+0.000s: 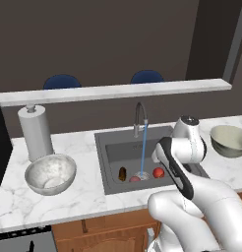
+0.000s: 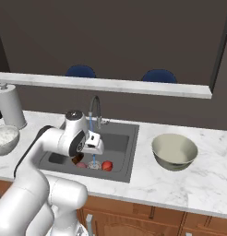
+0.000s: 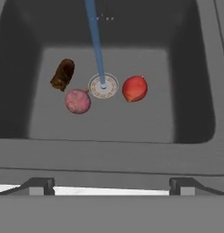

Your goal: Pick the onions from the sink and place them in one bowl. Place the sweet potato in the other bowl. Then turn off the sink faucet.

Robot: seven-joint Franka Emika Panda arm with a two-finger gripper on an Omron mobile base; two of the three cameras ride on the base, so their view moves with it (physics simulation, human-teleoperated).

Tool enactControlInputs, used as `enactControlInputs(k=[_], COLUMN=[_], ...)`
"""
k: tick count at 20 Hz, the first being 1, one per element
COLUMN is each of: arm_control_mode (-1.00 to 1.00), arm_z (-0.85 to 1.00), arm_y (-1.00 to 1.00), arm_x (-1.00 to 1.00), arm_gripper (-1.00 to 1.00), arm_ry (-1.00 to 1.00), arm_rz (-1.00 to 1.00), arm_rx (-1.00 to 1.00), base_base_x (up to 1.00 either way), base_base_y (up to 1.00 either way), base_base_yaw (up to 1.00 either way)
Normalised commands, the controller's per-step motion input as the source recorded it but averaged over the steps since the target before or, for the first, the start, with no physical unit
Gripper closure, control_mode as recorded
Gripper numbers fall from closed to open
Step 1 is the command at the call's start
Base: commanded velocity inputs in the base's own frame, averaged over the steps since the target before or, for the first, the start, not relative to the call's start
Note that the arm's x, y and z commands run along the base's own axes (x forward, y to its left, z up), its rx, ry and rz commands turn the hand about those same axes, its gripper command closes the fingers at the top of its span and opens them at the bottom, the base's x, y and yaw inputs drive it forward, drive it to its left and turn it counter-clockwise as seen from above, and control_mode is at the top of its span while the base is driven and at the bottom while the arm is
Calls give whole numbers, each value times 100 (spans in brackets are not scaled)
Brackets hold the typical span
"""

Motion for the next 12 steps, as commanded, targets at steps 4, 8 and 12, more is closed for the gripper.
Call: enactControlInputs(k=[4, 8, 12], arm_control_mode=[-100, -100, -100], arm_z=[0, 0, 0], arm_y=[0, 0, -2], arm_x=[16, 11, 4], arm_gripper=[-100, -100, -100], arm_ry=[12, 12, 11], arm_rz=[-2, -2, -1], arm_rx=[0, 0, 0], base_base_x=[0, 0, 0], base_base_y=[0, 0, 0], base_base_yaw=[0, 0, 0])
